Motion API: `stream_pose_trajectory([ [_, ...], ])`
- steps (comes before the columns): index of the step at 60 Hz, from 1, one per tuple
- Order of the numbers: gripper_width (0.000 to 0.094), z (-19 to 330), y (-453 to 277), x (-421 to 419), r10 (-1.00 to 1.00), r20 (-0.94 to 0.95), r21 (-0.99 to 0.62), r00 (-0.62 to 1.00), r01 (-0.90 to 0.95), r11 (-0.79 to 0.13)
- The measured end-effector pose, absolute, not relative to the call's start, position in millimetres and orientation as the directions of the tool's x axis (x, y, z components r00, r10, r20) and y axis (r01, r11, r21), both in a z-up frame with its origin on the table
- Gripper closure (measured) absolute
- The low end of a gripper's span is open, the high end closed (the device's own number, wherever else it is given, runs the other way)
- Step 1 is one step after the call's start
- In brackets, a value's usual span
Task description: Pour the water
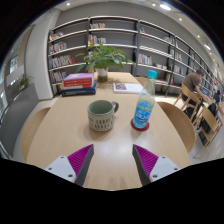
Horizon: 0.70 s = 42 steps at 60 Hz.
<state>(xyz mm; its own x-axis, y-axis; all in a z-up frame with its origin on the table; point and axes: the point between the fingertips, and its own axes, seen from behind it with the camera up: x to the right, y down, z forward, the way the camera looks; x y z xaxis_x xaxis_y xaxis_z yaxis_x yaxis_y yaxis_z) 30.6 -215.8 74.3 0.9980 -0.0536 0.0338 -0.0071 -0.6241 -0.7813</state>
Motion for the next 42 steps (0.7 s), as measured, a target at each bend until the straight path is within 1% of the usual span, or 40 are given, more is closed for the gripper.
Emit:
stream_pose_trajectory([
  [5, 0.0146, 100.3, -226.1, -4.3, -0.025, 0.009, -0.805, 1.000, -0.007, -0.594],
  [7, 0.0147, 107.5, -215.9, -16.0, -0.016, -0.001, -0.817, 1.000, -0.010, -0.576],
  [12, 0.0148, 140.6, -229.6, -45.2, 0.005, -0.024, -0.838, 1.000, -0.017, -0.545],
  [22, 0.0151, 189.3, -229.7, -74.5, 0.024, -0.020, -0.875, 1.000, -0.006, -0.484],
  [32, 0.0147, 221.0, -234.5, -91.0, 0.036, -0.008, -0.896, 0.999, 0.009, -0.444],
  [42, 0.0149, 245.6, -237.5, -96.7, 0.036, 0.002, -0.916, 0.999, 0.016, -0.402],
])
